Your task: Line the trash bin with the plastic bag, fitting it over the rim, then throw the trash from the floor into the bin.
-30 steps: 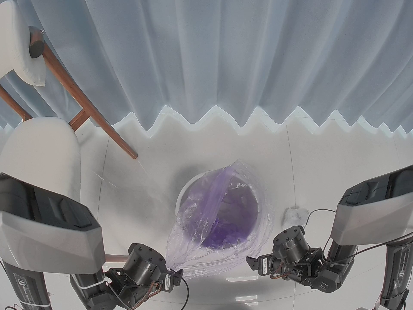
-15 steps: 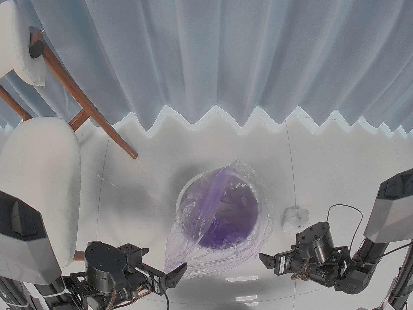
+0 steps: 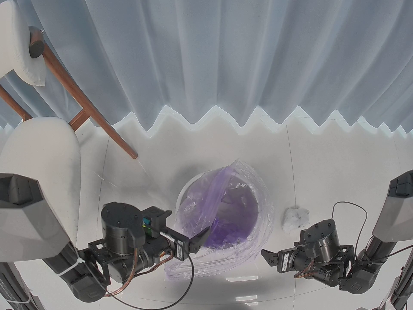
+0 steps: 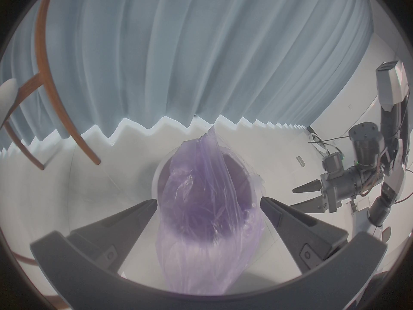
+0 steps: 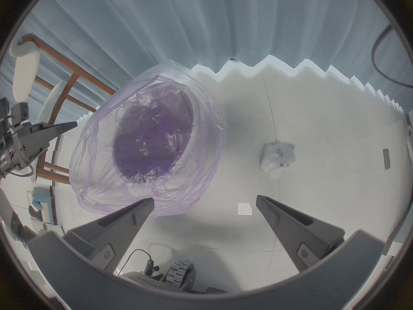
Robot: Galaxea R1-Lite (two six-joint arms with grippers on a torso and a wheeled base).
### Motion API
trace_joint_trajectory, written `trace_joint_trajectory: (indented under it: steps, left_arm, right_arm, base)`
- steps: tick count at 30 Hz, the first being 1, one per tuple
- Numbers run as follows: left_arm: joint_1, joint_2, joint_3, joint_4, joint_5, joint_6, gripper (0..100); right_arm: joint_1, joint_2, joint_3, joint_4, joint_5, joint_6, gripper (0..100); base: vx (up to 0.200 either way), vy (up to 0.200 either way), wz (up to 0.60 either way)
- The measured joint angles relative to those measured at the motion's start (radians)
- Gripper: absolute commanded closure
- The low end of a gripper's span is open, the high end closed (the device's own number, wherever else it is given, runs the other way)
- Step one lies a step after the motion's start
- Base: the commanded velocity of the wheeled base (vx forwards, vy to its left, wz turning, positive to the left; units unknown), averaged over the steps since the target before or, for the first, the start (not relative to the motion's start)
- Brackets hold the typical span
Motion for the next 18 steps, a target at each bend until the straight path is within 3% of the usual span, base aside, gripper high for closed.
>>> trace_joint_trajectory:
  steps: [6,16,17,18]
  left_arm:
    - [0.025,0.068,-0.100,0.029,-0.027,0.056,0]
    - [0.017,0.116,-0.133,0.031,-0.027,0.091,0]
    - [0.019,0.120,-0.132,0.031,-0.027,0.103,100]
    - [0.021,0.124,-0.131,0.031,-0.025,0.110,100]
  right_arm:
    - [0.004,-0.001,0.000,0.000,-0.001,0.005,0]
    - [0.008,0.001,-0.002,0.000,-0.001,0.012,0]
    - [0.009,0.001,-0.002,0.000,-0.001,0.012,0]
    - [0.012,0.002,-0.003,0.000,-0.001,0.012,0]
  base:
    - [0.000,0.000,0.00]
    - [0.000,0.000,0.00]
    - [0.000,0.000,0.00]
    - [0.000,0.000,0.00]
